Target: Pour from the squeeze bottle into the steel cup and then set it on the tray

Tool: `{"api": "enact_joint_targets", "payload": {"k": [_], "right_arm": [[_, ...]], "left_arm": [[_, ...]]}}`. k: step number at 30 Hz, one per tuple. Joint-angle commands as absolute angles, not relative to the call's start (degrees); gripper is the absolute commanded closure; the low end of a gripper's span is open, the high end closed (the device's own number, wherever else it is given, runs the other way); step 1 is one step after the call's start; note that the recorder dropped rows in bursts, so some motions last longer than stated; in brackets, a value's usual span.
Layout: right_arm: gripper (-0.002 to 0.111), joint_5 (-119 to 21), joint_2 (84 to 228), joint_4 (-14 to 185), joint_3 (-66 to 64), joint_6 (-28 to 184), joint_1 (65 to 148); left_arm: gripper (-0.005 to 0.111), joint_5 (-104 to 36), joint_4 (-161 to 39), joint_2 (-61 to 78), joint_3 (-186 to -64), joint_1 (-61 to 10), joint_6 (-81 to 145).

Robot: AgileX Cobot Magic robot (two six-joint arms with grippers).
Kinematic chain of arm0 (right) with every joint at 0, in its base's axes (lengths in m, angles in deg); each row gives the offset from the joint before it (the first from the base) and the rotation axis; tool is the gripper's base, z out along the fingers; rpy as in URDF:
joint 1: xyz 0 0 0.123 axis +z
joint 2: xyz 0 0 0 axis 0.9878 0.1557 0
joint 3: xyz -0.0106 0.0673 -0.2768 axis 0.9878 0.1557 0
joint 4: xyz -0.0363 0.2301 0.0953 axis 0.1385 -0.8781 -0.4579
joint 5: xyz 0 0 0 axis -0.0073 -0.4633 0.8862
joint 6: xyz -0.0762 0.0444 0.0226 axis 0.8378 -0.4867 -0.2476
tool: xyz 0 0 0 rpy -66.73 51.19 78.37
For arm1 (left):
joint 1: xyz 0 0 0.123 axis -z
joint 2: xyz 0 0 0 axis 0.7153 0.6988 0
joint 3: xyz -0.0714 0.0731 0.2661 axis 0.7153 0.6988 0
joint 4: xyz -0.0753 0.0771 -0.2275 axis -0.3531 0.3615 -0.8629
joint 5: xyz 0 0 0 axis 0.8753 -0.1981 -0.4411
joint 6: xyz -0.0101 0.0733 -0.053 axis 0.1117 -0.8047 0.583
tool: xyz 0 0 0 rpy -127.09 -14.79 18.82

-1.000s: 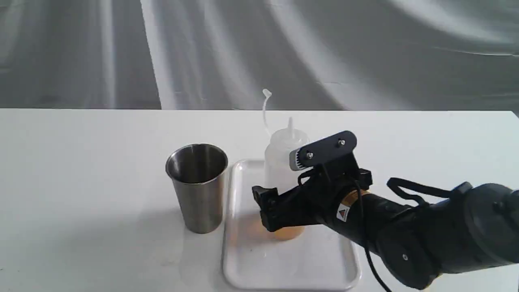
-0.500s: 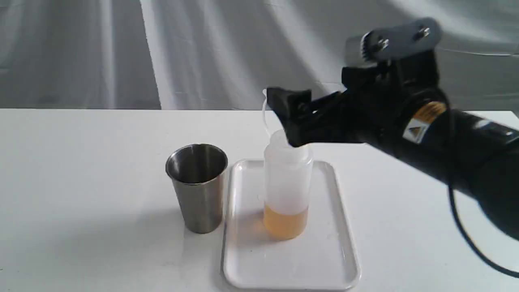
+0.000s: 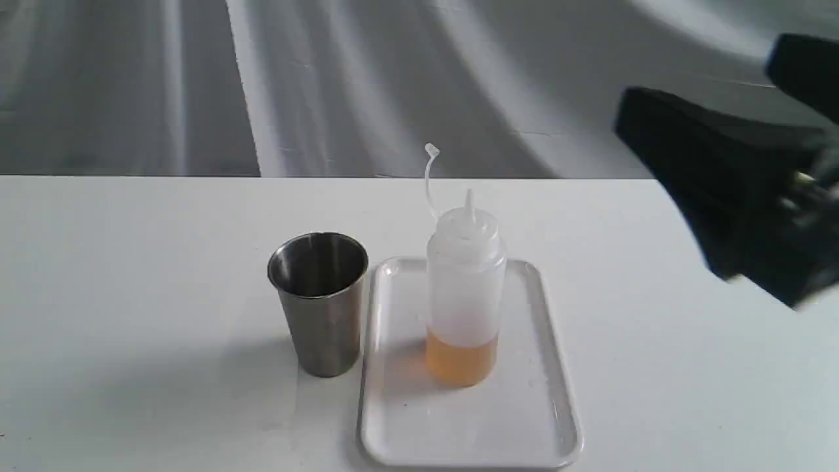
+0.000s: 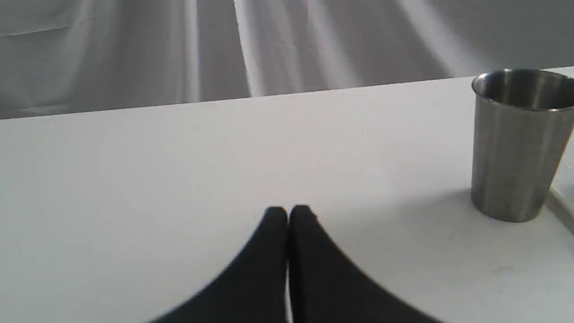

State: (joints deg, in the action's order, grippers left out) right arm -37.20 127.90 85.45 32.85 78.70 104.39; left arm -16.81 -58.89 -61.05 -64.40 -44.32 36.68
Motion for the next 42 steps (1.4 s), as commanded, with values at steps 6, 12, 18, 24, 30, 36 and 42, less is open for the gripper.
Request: {"api": "enact_joint_targets", "payload": {"k": [6,12,18,24,30,36,42], "right_arm": [[0.072,-58.3,105.9,86.3,36.6,79.0,104.4],[0.108,-73.4,96.3,80.8,36.6,77.4,104.4],[0.108,-79.2,94.1,81.3,36.6,77.4,104.4],[0.108,-79.2,94.1,89.8,36.6,77.4,104.4],[0.108,-78.8,89.6,86.9,41.2,77.4,98.6],[0.108,-78.1,83.9,78.1,49.9,77.4,89.0],[0.108,-72.6,83.9,77.5,56.1,77.4,86.6]], "left_arm": [[0.107,-17.2,-58.9,-61.2,-64.1,-44.4,36.7],[0.107,-17.2,-58.9,-61.2,-64.1,-44.4,36.8],[0.107,-17.2,-58.9,-61.2,-64.1,-44.4,36.8],[0.107,-17.2,-58.9,-61.2,-64.1,-44.4,36.7],[0.107,-17.2,-58.9,-61.2,-64.1,-44.4,36.7],[0.107,-17.2,-58.9,-61.2,-64.1,-44.4,36.9],[0.107,-17.2,-58.9,-61.2,-64.1,-44.4,36.9]]}}
